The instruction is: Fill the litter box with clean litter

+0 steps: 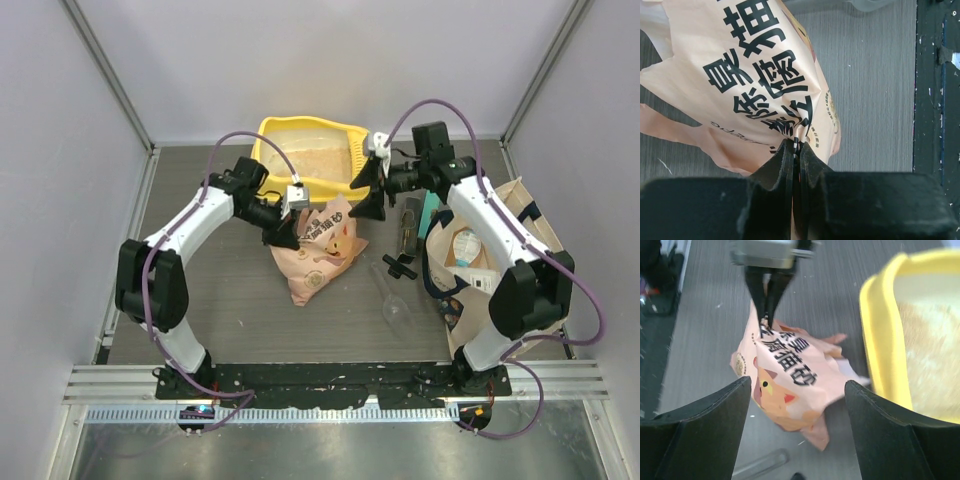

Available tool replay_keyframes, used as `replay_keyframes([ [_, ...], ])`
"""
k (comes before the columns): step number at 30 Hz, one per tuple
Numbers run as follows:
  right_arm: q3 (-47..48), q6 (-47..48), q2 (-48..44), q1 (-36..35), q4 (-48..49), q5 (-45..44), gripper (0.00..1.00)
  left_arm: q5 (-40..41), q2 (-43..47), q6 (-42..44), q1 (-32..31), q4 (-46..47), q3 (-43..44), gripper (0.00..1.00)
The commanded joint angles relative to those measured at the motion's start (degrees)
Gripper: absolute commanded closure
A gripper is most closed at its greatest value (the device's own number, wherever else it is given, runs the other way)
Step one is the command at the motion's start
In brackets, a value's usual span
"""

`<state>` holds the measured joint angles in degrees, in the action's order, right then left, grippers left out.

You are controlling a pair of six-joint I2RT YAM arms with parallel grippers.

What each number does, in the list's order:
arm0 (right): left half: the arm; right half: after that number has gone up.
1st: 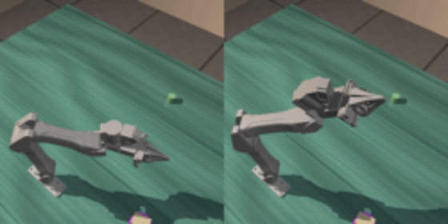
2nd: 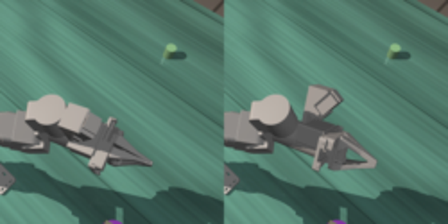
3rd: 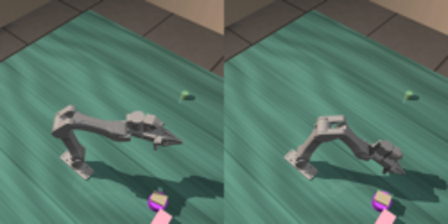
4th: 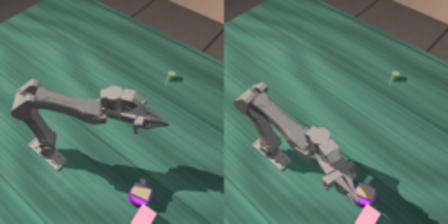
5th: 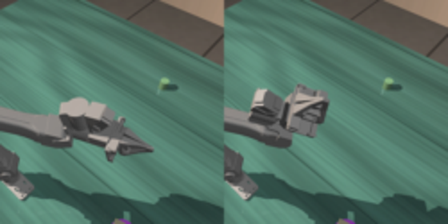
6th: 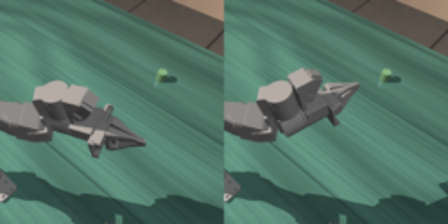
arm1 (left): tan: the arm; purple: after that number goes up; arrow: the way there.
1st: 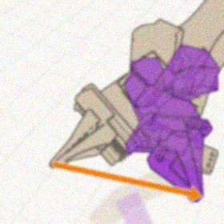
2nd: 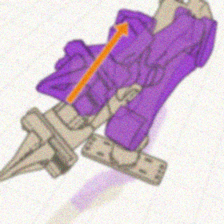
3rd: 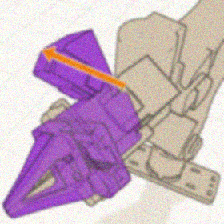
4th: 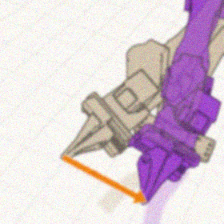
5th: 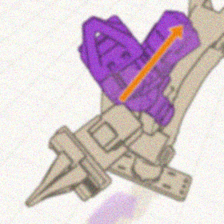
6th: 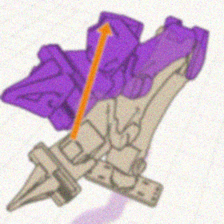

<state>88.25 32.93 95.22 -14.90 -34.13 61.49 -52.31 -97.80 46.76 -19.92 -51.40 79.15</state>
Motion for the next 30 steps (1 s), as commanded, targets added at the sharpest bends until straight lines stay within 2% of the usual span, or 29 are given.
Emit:
replay_keyframes([
  [1,-4.4,38.2,-4.3,-2.8,-0.8,0.8,0.19,-6.0,-0.4,5.2,0.9,-7.0,5.4,0.9],
  [5,-5.4,56.2,-2.9,-5.5,-4.1,1.3,0.16,-7.0,-1.5,5.6,0.9,-8.6,6.9,0.9],
  [8,-2.3,69.6,0.7,-7.3,-12.3,1.9,0.15,-7.3,-1.7,5.4,1.0,-8.7,7.2,0.9],
  [9,-1.1,72.7,1.9,-7.8,-18.4,1.6,0.14,-7.4,-1.6,5.4,1.1,-8.7,7.2,0.9],
  [10,1.6,80.7,4.8,-8.4,-21.8,1.3,0.14,-7.4,-1.6,5.4,1.1,-8.7,7.2,0.89],
  [12,4.0,88.4,7.6,-8.7,-31.6,1.3,0.14,-7.4,-1.4,5.4,1.1,-8.8,7.1,0.9],
  [14,6.2,92.6,10.5,-9.4,-34.5,1.1,0.14,-7.3,-1.3,5.4,1.2,-8.8,7.0,0.9],
  [19,9.8,94.2,14.2,-10.0,-34.9,1.3,0.14,-7.6,-1.3,5.8,1.3,-8.9,6.9,0.89],
  [30,17.3,89.5,22.5,-9.2,-35.0,-1.2,0.15,-7.7,-1.7,6.7,1.3,-9.3,7.2,0.89],
])
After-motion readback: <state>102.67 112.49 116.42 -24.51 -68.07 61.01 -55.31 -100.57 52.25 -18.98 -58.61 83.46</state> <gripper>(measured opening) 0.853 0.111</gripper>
